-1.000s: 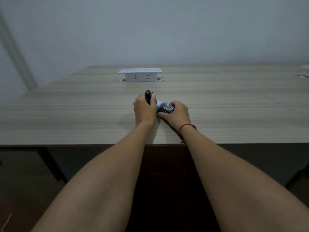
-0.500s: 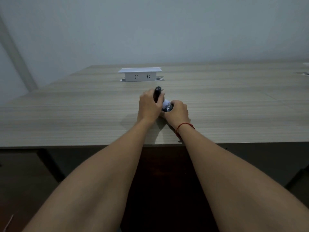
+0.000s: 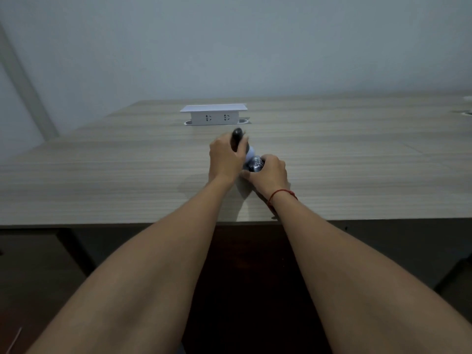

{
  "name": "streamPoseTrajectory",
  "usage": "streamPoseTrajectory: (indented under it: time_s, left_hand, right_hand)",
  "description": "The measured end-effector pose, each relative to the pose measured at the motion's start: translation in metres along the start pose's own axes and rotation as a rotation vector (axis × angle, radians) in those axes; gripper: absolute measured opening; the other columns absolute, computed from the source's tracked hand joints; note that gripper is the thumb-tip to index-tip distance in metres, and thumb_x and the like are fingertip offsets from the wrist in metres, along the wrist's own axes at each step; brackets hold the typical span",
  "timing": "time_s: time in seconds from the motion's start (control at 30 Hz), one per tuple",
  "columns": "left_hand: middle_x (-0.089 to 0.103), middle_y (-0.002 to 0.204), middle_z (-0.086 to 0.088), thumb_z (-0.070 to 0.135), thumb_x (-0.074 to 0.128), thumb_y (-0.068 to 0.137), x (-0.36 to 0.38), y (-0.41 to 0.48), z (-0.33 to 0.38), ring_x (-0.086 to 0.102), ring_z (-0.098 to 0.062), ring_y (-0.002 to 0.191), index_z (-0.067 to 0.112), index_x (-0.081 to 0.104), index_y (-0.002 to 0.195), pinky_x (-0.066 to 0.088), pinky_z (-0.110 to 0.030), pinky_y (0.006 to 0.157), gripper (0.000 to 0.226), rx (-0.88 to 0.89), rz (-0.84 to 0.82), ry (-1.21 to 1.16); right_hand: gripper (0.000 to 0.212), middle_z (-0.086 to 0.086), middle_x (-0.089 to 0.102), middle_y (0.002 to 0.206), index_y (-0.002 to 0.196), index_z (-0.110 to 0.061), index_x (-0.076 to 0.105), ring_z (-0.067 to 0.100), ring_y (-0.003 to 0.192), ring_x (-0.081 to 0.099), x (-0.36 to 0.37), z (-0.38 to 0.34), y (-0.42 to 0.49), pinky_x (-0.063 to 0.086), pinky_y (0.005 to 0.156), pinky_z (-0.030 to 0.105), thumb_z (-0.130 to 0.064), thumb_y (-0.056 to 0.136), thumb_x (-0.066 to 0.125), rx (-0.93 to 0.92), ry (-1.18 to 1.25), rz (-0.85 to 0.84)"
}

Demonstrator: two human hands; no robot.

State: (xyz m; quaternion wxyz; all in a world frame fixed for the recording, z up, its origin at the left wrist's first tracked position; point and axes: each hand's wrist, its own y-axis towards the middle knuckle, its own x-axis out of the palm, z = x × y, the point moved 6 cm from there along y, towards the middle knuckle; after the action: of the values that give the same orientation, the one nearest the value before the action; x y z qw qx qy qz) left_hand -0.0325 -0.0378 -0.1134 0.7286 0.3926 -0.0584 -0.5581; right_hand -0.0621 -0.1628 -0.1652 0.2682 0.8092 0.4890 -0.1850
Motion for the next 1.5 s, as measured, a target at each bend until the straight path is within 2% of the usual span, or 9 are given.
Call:
streamPoseTrajectory:
  time_s: [0.07,0.2,0.33,0.43,0.6,0.8,1.03,1.33,1.5]
  left_hand:
    - [0.066,0.088,-0.015,0.03,0.059,0.091,0.004,-0.005,-0.013,0.062,-0.028,0.084,0.001,0.065,0.088,0.054,-0.042,0.078,0.029,-0.055,-0.015,0.051]
    - [0.065,0.092,-0.019,0.027,0.058,0.092,-0.003,-0.009,-0.031,0.06,-0.031,0.089,-0.002,0.065,0.09,0.045,-0.035,0.075,0.03,-0.109,-0.017,0.151]
    - [0.065,0.089,-0.017,0.027,0.059,0.092,-0.008,-0.004,-0.016,0.059,-0.026,0.082,-0.001,0.064,0.087,0.046,-0.032,0.072,0.029,-0.074,0.051,0.017]
    - [0.065,0.091,-0.015,0.029,0.057,0.093,0.002,-0.004,-0.008,0.06,-0.026,0.086,0.001,0.064,0.091,0.05,-0.035,0.077,0.029,-0.022,-0.003,0.005]
    - [0.061,0.092,-0.012,0.025,0.056,0.093,0.002,-0.007,-0.036,0.057,-0.025,0.089,0.002,0.063,0.092,0.043,-0.03,0.074,0.025,-0.111,-0.061,0.124]
    - [0.064,0.092,-0.011,0.027,0.056,0.094,-0.008,-0.004,-0.014,0.057,-0.02,0.085,0.003,0.064,0.093,0.045,-0.027,0.075,0.026,-0.055,0.061,-0.014]
    - [0.064,0.097,-0.017,0.028,0.057,0.093,-0.003,-0.006,-0.037,0.059,-0.027,0.089,-0.002,0.065,0.094,0.047,-0.035,0.076,0.031,-0.144,-0.021,0.128]
    - [0.062,0.098,-0.015,0.027,0.054,0.095,-0.012,-0.002,-0.018,0.057,-0.024,0.091,0.0,0.061,0.096,0.049,-0.035,0.082,0.028,-0.053,0.002,0.003]
    - [0.063,0.103,-0.017,0.031,0.054,0.095,-0.017,0.005,-0.048,0.06,-0.029,0.095,-0.001,0.062,0.102,0.05,-0.035,0.08,0.034,-0.176,-0.056,0.158]
  right_hand:
    - [0.029,-0.001,0.063,0.082,0.09,-0.017,0.061,0.015,0.073,0.06,-0.001,-0.001,0.0,0.043,0.055,0.025,-0.035,0.076,0.079,0.0,-0.003,0.001]
    - [0.048,0.004,0.067,0.093,0.1,-0.014,0.064,0.022,0.082,0.065,-0.002,-0.002,-0.001,0.057,0.069,0.037,-0.046,0.068,0.079,-0.003,-0.029,0.037]
    - [0.041,0.003,0.068,0.092,0.1,-0.016,0.065,0.021,0.081,0.065,-0.001,-0.001,0.0,0.053,0.066,0.033,-0.04,0.071,0.079,0.005,-0.029,0.029]
    - [0.036,0.004,0.068,0.093,0.099,-0.015,0.065,0.022,0.082,0.065,-0.002,0.0,0.0,0.048,0.064,0.03,-0.035,0.072,0.08,0.015,-0.022,0.023]
    - [0.051,0.005,0.066,0.098,0.102,-0.014,0.063,0.023,0.086,0.064,-0.003,-0.002,-0.002,0.058,0.073,0.039,-0.045,0.065,0.079,0.006,-0.042,0.044]
    - [0.051,0.004,0.064,0.099,0.103,-0.017,0.06,0.023,0.089,0.063,-0.001,0.0,-0.001,0.057,0.078,0.041,-0.044,0.066,0.081,0.008,-0.036,0.032]
    - [0.055,0.004,0.064,0.105,0.112,-0.015,0.06,0.022,0.094,0.062,-0.001,-0.001,-0.001,0.057,0.083,0.041,-0.036,0.066,0.081,0.0,-0.009,-0.007]
    - [0.051,0.006,0.063,0.115,0.115,-0.018,0.064,0.022,0.1,0.06,0.002,-0.007,0.0,0.053,0.09,0.038,-0.034,0.069,0.081,-0.104,-0.027,-0.098]
    - [0.077,0.007,0.058,0.132,0.138,-0.01,0.05,0.021,0.117,0.056,-0.004,-0.006,-0.005,0.047,0.1,0.031,-0.032,0.073,0.084,-0.116,0.041,-0.11]
